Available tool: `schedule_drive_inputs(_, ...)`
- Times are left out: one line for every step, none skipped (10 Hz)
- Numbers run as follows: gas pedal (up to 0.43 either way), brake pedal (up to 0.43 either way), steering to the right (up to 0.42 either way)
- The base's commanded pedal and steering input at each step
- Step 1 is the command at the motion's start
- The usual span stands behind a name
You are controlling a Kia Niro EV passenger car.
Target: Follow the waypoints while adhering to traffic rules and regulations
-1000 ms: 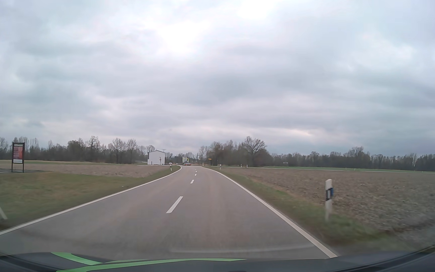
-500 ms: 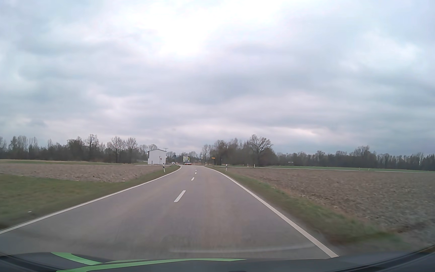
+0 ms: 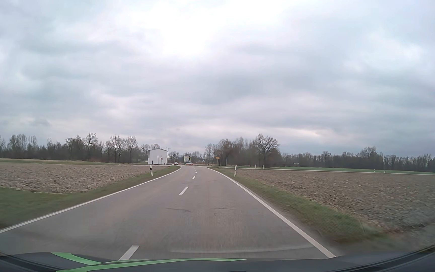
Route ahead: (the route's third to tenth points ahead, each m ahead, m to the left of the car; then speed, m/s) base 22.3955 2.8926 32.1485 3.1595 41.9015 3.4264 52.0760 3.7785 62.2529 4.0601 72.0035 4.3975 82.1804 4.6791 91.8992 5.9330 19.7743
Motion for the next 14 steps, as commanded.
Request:
schedule_drive_inputs(0.087, 0.0, -0.006)
schedule_drive_inputs(0.079, 0.0, -0.006)
schedule_drive_inputs(0.079, 0.0, -0.006)
schedule_drive_inputs(0.079, 0.0, -0.006)
schedule_drive_inputs(0.079, 0.0, -0.006)
schedule_drive_inputs(0.079, 0.0, -0.006)
schedule_drive_inputs(0.079, 0.0, -0.006)
schedule_drive_inputs(0.079, 0.0, -0.006)
schedule_drive_inputs(0.079, 0.0, -0.006)
schedule_drive_inputs(0.079, 0.0, -0.006)
schedule_drive_inputs(0.079, 0.0, -0.006)
schedule_drive_inputs(0.079, 0.0, -0.006)
schedule_drive_inputs(0.079, 0.0, -0.006)
schedule_drive_inputs(0.067, 0.0, -0.006)
